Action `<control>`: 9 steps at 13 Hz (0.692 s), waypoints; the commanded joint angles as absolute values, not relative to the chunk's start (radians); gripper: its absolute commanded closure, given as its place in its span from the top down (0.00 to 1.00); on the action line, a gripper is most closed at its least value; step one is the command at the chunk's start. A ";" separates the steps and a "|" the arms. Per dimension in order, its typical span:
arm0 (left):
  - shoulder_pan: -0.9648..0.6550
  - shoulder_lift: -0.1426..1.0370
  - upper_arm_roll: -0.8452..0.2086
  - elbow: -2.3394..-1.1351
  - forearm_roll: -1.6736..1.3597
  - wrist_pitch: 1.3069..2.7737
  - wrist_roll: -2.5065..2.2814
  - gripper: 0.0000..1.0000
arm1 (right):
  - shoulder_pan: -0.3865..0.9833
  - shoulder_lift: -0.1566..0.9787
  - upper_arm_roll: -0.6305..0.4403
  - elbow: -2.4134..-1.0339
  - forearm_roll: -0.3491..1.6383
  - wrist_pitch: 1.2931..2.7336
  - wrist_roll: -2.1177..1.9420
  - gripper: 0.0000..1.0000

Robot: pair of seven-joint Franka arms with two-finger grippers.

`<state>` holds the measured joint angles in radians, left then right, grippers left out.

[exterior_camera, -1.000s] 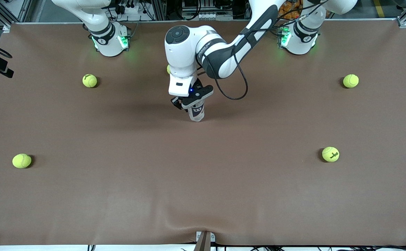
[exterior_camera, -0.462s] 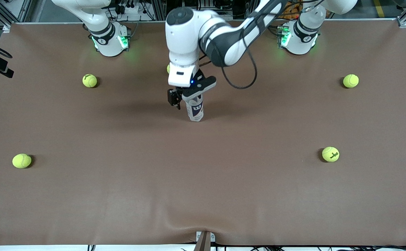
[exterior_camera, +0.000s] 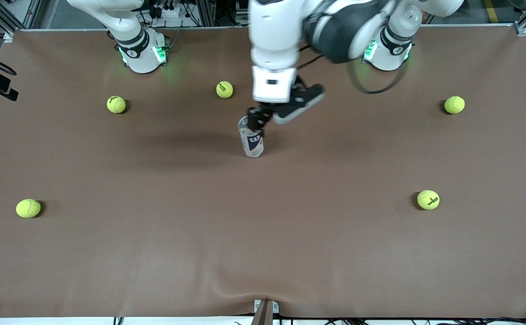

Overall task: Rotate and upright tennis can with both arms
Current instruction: 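Open the left gripper and lift it away from the can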

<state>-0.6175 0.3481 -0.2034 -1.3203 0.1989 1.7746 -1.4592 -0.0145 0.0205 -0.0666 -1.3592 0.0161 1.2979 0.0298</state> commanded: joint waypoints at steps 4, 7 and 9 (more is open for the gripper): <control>-0.399 0.164 -0.209 -1.347 0.035 1.594 -1.029 1.00 | -0.017 0.012 -0.060 -1.361 0.011 1.296 0.046 1.00; -0.280 0.105 -0.207 -1.347 0.026 1.435 -0.736 1.00 | -0.014 0.012 -0.060 -1.361 0.011 1.296 0.046 1.00; -0.197 0.062 -0.207 -1.351 0.018 1.396 -0.590 1.00 | -0.014 0.011 -0.060 -1.361 0.009 1.296 0.046 1.00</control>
